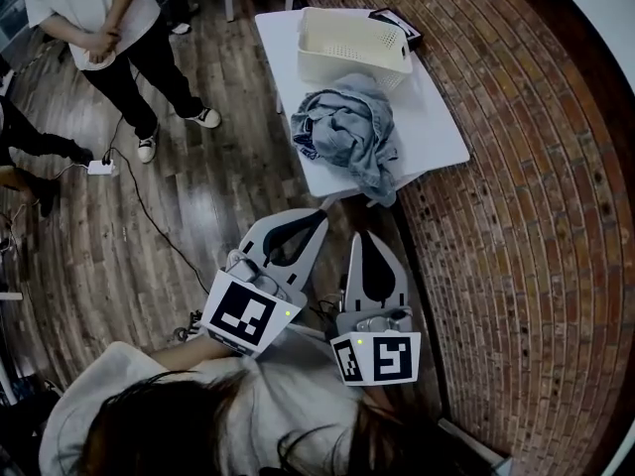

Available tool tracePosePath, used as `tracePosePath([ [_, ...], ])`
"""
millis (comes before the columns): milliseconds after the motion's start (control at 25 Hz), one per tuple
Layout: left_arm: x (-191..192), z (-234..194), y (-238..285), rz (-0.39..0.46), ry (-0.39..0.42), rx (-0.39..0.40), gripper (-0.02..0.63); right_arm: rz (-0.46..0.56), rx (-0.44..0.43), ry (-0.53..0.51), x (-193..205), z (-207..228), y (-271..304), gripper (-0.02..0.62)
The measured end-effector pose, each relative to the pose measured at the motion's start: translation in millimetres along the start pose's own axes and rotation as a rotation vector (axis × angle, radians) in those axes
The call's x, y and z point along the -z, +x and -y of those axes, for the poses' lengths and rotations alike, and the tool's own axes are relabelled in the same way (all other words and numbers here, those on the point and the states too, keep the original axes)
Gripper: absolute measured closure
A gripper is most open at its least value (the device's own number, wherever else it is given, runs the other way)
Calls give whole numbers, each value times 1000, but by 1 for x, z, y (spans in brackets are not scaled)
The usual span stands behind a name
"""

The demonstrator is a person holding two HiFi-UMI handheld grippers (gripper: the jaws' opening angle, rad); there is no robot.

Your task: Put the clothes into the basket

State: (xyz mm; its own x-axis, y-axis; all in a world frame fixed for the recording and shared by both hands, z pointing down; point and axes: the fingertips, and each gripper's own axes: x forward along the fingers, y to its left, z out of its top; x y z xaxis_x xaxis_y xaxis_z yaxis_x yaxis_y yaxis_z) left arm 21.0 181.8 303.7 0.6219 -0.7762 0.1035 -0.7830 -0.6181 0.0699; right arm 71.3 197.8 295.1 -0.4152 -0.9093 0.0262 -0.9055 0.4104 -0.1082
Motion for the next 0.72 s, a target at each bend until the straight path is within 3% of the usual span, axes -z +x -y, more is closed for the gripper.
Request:
tracePosePath([
  [720,-8,-98,111,-36,-8,86,598,-34,85,10,-2,50,133,589],
])
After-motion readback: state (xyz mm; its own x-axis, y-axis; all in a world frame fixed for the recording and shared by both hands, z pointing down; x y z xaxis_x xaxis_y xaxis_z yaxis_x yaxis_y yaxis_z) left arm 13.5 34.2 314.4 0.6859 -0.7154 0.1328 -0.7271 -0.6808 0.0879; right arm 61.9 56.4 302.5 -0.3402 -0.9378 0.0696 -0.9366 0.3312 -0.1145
